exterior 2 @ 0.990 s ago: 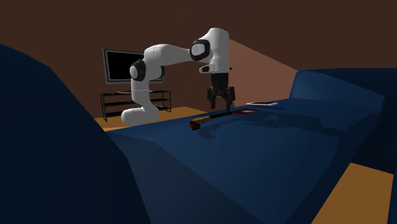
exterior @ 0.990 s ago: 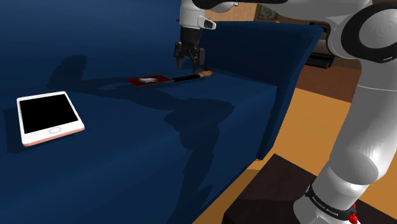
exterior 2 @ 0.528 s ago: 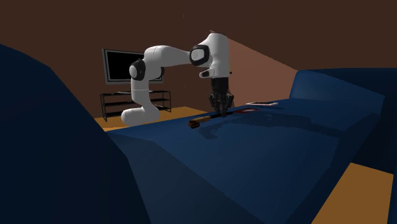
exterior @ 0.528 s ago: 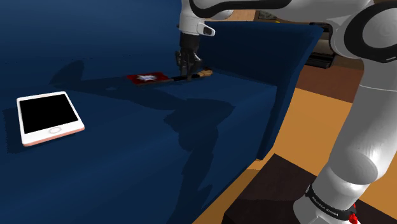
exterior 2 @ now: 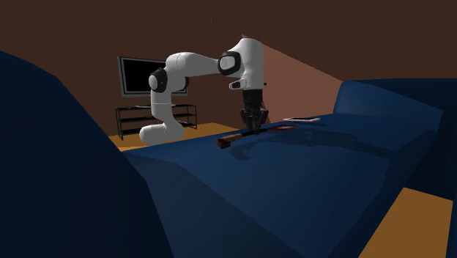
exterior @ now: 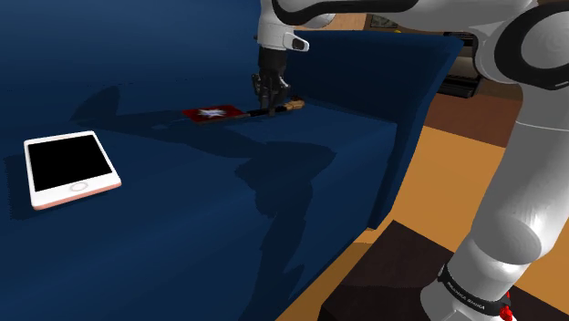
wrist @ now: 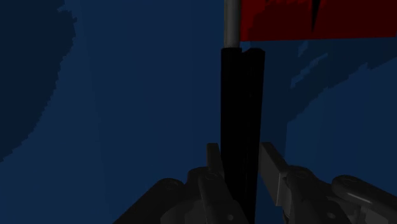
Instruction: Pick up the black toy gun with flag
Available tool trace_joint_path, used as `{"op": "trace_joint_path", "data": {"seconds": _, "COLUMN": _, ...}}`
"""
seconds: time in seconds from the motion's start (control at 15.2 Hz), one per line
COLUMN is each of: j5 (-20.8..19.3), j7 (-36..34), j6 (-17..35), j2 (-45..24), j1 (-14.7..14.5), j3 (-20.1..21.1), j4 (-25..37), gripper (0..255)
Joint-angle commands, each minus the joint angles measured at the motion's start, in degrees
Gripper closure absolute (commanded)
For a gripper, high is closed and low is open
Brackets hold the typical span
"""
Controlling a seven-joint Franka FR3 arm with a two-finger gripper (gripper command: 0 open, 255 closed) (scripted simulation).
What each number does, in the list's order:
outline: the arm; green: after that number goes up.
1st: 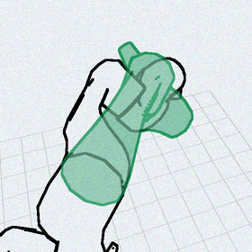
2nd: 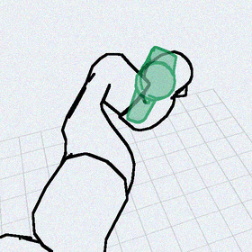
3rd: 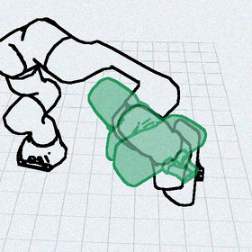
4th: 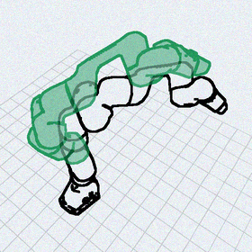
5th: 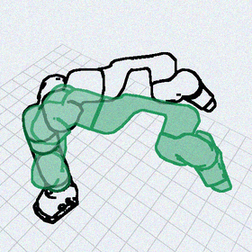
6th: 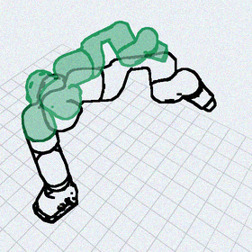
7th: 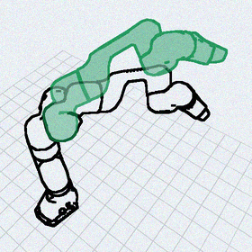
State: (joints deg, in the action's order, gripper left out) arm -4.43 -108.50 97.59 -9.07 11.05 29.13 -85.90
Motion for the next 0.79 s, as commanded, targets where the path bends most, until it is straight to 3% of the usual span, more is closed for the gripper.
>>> {"op": "trace_joint_path", "data": {"seconds": 0.0, "j5": -0.2, "j7": -0.2, "j6": -1.2, "j2": -0.6, "j1": -0.2, "j3": 0.1, "j4": 0.8, "gripper": 255}}
{"op": "trace_joint_path", "data": {"seconds": 0.73, "j5": -1.9, "j7": -0.9, "j6": -11.1, "j2": -3.9, "j1": -1.8, "j3": 0.5, "j4": 13.7, "gripper": 255}}
